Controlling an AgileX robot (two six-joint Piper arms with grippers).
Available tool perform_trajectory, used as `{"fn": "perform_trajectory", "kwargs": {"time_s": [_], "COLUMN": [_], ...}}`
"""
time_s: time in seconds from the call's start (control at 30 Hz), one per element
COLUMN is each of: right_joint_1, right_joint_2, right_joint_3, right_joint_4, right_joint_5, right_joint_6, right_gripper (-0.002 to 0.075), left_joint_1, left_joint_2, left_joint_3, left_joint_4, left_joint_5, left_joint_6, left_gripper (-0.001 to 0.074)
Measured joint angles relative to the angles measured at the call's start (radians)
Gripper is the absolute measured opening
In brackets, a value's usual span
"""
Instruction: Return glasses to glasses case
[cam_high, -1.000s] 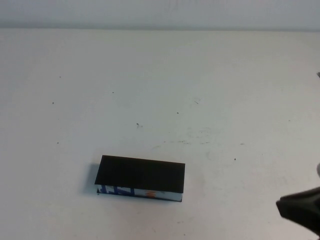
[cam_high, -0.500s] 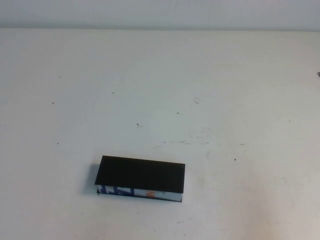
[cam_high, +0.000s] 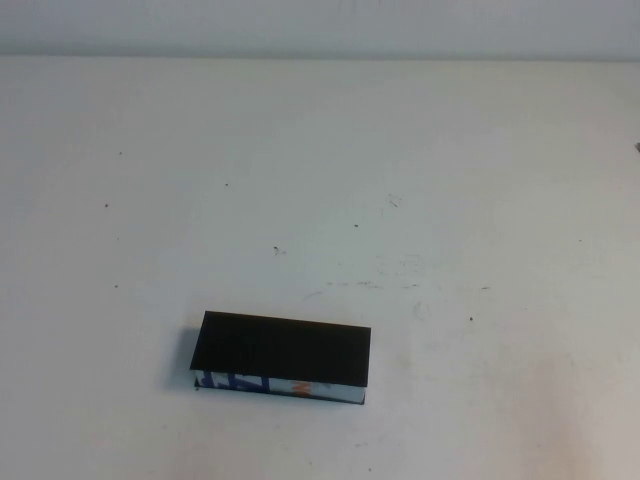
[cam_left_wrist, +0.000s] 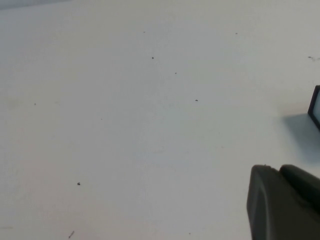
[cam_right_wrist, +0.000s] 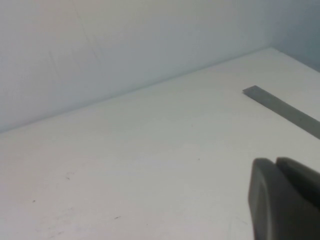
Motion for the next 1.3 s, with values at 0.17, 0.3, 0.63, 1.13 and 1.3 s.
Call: {"fn": "perform_trajectory", "kwargs": {"time_s": [0.17,0.3,0.63,1.13,1.3], "right_joint_1": [0.0,0.0,0.0,0.0,0.0], "right_joint_2": [-0.001,-0.001,-0.001,-0.001,-0.001], "right_joint_3": [0.007,0.008,0.008,0.008,0.008], "right_joint_4": [-0.015,-0.054,-0.03,0.004,0.004], "right_joint_5": [-0.024,-0.02,0.196,0.22,0.22], "right_joint_6": [-0.002,-0.003,-0.114,-0.13,-0.13], "right_gripper": [-0.0013,-0.0013,-0.0013,-0.0013,-0.0013], "left_joint_1": [0.0,0.0,0.0,0.0,0.0], "left_joint_2": [-0.002,-0.002,-0.002,-0.002,-0.002], "left_joint_3": [0.0,0.0,0.0,0.0,0.0], "left_joint_4": [0.004,0.005,0.008,0.008,0.008], "left_joint_5": [0.002,0.002,0.005,0.007,0.007], "left_joint_6": [0.0,0.0,0.0,-0.001,-0.001], "left_gripper": [-0.0001,-0.0001,-0.0001,-0.0001,-0.0001]}}
